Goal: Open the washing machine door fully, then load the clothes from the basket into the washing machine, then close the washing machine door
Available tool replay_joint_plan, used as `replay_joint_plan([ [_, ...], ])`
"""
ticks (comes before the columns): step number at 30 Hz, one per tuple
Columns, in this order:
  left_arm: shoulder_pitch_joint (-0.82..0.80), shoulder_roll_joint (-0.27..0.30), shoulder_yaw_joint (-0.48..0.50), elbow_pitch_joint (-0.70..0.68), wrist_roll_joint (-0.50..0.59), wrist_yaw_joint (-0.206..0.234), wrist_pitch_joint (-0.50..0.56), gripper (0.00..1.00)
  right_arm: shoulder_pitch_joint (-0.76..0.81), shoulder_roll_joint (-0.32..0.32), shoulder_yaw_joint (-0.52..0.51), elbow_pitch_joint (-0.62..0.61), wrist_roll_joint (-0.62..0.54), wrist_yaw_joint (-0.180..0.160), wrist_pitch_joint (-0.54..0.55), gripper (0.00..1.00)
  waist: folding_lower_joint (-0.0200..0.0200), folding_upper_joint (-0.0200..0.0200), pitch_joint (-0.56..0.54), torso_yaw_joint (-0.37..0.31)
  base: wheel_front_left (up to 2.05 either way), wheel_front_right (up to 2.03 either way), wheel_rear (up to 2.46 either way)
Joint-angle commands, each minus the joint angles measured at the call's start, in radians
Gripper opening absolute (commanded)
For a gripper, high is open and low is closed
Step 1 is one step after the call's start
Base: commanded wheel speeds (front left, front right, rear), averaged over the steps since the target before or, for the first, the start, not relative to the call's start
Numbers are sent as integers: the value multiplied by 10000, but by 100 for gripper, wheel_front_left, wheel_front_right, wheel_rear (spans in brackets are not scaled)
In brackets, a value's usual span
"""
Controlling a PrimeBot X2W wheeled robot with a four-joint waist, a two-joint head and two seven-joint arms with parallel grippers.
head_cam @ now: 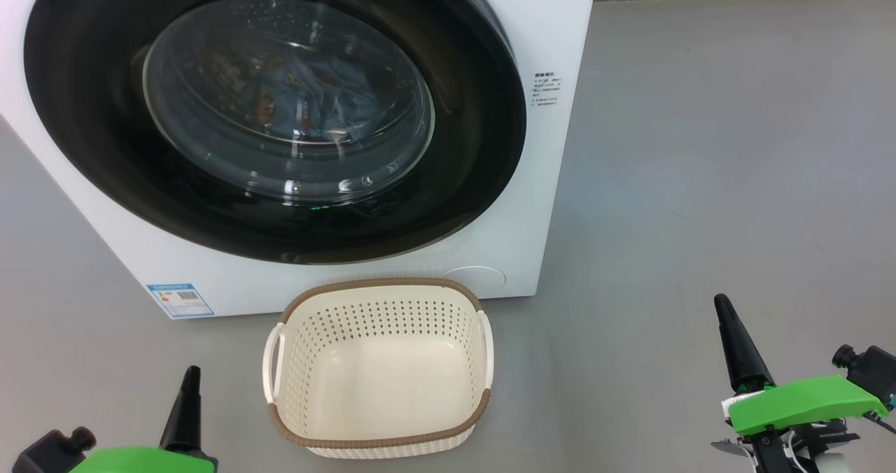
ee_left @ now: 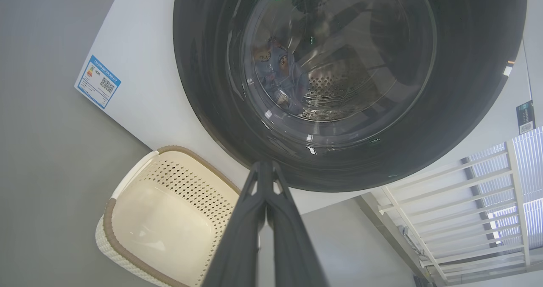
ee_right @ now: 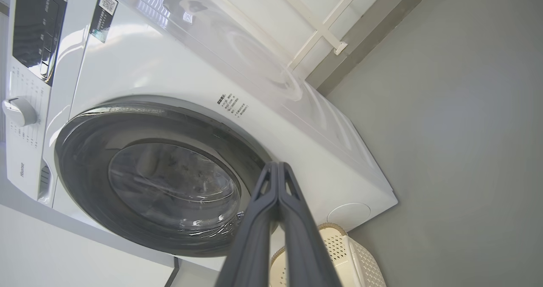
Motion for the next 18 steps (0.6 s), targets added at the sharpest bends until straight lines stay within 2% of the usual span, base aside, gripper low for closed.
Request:
replay_joint_plan([
  [1,-419,117,269,-181,-272,-17,89,0,-47,-48,24,-225,304,-5,84,0,-1,-1,-7,3,0,0,0],
  [18,-493,-3,514,-107,-1837,-20,589,0,-3,81,-200,-186,2021,-8,585,0,-1,-1,-103,36,0,0,0],
])
